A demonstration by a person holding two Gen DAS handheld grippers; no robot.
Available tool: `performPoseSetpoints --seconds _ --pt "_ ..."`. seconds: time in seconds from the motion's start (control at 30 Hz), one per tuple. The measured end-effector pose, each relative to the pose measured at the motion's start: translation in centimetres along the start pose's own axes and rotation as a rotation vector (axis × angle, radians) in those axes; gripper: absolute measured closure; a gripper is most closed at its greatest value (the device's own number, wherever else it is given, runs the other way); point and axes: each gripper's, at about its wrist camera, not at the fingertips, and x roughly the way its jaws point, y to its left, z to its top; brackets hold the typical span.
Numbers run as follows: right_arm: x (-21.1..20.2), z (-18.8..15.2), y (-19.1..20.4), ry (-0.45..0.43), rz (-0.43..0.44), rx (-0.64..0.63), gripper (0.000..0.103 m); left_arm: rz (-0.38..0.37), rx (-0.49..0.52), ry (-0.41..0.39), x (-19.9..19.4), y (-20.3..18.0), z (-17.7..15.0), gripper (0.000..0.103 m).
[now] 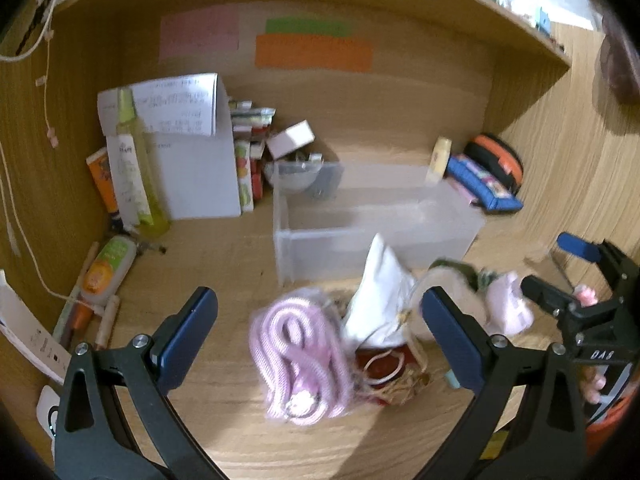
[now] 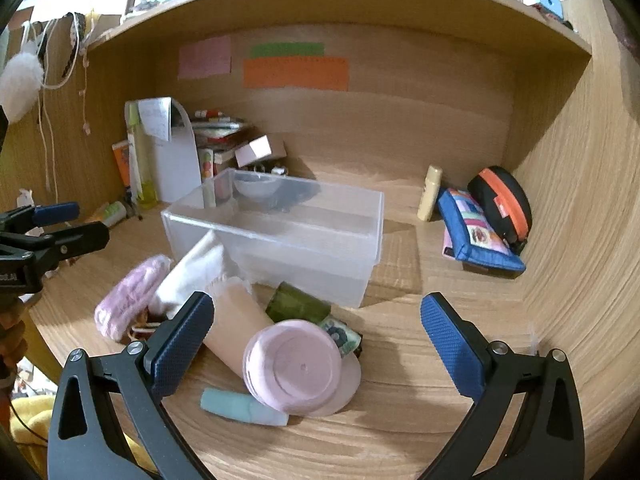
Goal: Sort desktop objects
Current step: 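Reach both tools toward the bagged pink rope and pink round container, then grasp the bagged pink rope with the left tool while the right tool grasps the pink container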
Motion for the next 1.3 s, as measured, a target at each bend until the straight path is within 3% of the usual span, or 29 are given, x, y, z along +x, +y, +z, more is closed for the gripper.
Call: performPoseSetpoints --seconds 0.23,0.7,0.83,1.03,1.1,1.3 --pt "2.3 -1.5 -0.8 0.092 -0.014 0.005 0.000 -0.013 -0.018 0.123 2.8 1.0 -1.9 0.000" --pt "4.9 -2.9 -1.5 0.187 0.151 0.099 0.000 -0.082 -0.111 0.337 8.7 3.9 -4.1 0.000" --pt "6.3 -3.6 -0.8 0.217 0.164 0.092 0.000 -0.047 -0.081 0.330 9.0 3.4 -4.0 0.000" --pt "5.9 -3.7 -0.5 0.187 0.173 0.077 0.005 -0.011 -0.029 0.307 9.6 2.9 -4.1 0.003" --pt "5.7 -3.7 -0.3 0.187 0.186 0.065 0.013 -0.016 -0.019 0.298 9.5 2.9 -4.1 0.012" --pt "5.0 -4.1 0.2 0.193 0.163 0.015 0.025 -0.018 0.003 0.273 9.1 2.8 -4.1 0.031"
